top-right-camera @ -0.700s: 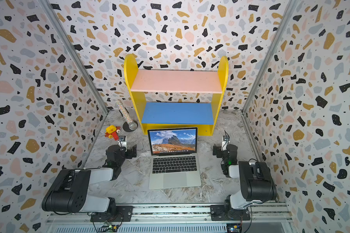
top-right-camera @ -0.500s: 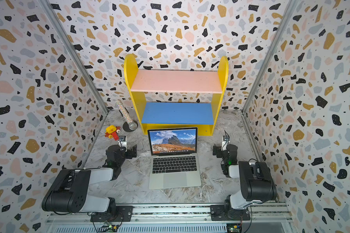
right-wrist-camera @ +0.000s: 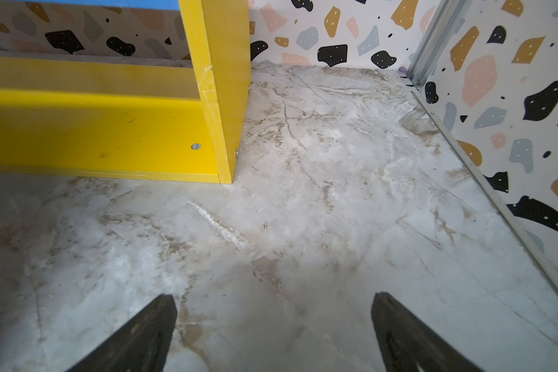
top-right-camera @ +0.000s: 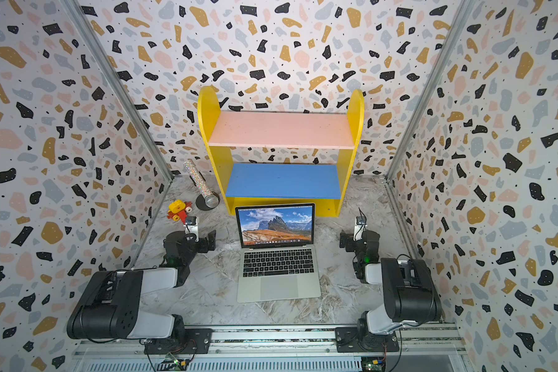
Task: Close the laptop lid and set it aside
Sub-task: Close the lid of the laptop.
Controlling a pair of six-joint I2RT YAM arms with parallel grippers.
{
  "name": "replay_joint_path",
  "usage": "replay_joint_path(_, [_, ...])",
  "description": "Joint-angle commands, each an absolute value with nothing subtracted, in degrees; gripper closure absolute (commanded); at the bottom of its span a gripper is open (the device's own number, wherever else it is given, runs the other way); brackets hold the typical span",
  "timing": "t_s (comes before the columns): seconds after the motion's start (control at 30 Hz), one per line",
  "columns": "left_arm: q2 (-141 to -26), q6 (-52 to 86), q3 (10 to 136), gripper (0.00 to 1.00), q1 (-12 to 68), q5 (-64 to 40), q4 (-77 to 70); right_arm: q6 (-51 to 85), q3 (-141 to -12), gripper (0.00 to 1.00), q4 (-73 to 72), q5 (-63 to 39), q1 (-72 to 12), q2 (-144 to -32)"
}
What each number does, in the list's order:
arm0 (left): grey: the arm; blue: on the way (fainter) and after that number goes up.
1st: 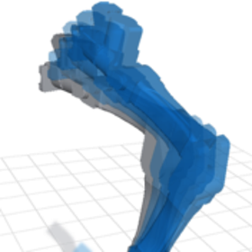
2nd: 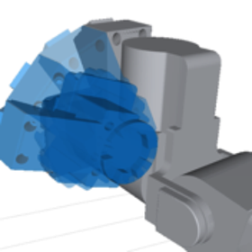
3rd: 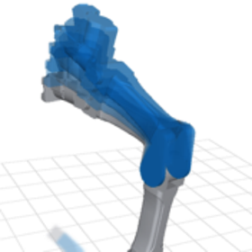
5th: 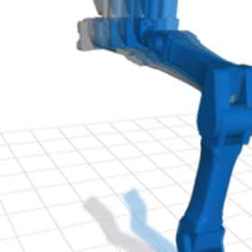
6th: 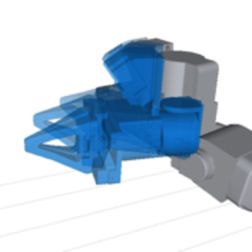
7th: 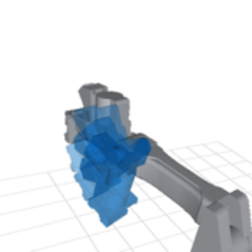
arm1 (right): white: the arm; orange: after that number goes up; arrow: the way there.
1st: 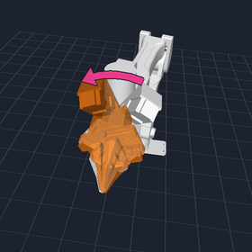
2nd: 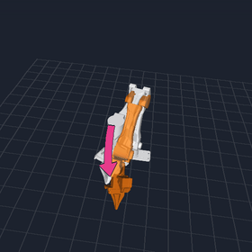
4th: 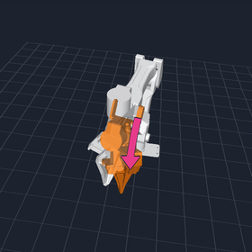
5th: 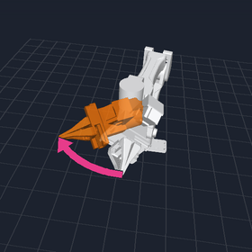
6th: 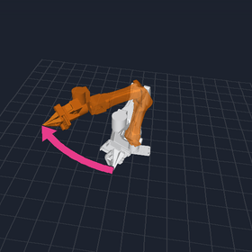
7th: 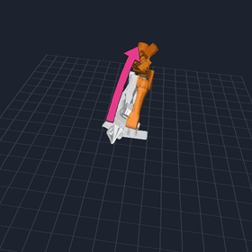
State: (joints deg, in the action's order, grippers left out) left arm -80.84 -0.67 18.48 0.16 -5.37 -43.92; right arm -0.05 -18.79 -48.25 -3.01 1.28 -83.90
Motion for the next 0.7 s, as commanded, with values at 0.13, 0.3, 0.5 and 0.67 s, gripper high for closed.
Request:
replay_joint_path(0.13, [-64.7,6.8,26.4,0.01,2.4,-0.2,-20.1,5.5,-23.8,0.00,-29.9,-5.0,1.5,-66.9])
replay_joint_path(0.3, [-54.1,17.6,29.1,0.00,2.4,-0.9,-14.7,14.6,-31.9,0.00,-13.0,-4.2,1.5,-61.4])
replay_joint_path(0.5, [-44.7,57.5,36.2,0.00,2.2,10.3,11.0,31.3,-44.7,0.00,11.0,-4.9,1.5,-58.0])
replay_joint_path(0.67, [-42.5,54.5,42.4,0.00,1.2,-0.9,23.1,37.1,-52.5,0.00,27.3,-9.4,1.7,-57.3])
